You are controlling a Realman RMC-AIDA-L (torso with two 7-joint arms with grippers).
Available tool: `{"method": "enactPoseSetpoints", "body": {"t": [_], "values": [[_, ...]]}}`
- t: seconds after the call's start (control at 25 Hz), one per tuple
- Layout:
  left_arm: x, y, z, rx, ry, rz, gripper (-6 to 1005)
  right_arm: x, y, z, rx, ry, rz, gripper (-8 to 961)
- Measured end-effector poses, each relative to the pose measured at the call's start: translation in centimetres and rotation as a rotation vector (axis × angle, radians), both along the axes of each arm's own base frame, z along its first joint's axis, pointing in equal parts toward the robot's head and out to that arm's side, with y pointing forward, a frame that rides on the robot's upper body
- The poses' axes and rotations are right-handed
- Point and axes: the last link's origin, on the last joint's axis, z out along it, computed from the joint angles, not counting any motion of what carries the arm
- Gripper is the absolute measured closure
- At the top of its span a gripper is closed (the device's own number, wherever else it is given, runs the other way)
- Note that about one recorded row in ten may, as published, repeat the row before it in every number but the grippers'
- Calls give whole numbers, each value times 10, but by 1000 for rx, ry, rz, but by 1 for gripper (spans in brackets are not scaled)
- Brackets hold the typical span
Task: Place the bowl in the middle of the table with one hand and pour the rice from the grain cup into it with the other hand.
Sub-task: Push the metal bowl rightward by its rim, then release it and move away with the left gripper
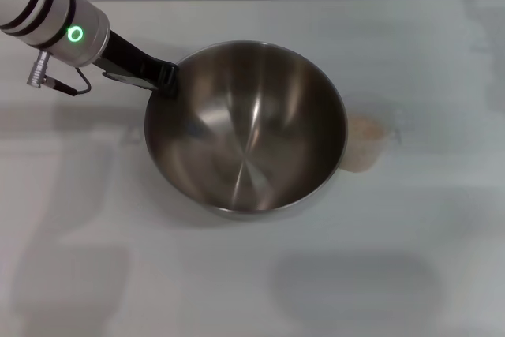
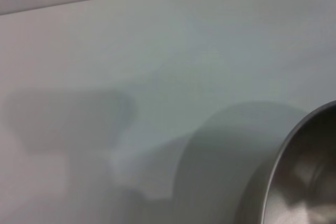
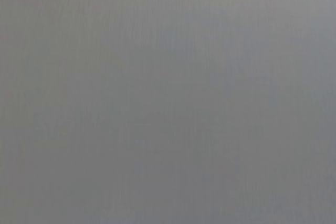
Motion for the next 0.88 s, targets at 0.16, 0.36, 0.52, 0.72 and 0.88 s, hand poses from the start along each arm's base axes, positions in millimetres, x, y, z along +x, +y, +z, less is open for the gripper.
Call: {"method": "enactPoseSetpoints", "body": {"t": [0.16,0.36,0.52,0.72,0.88], "values": [[-5,-1,-4,-12,-1,22,959,0,0,-1,1,1,2,328],[-6,-1,-5,-16,-6,30,959,0,-1,-1,1,2,3,328],[-6,1,-3,1,-15,27,936,-1,-1,-2,0,3,3,328],[-5,5,4,31,-38,23,860,-1,-1,-2,0,3,3,327],[4,10,24,92,-70,-19,743,0,-1,-2,0,4,2,327]]}}
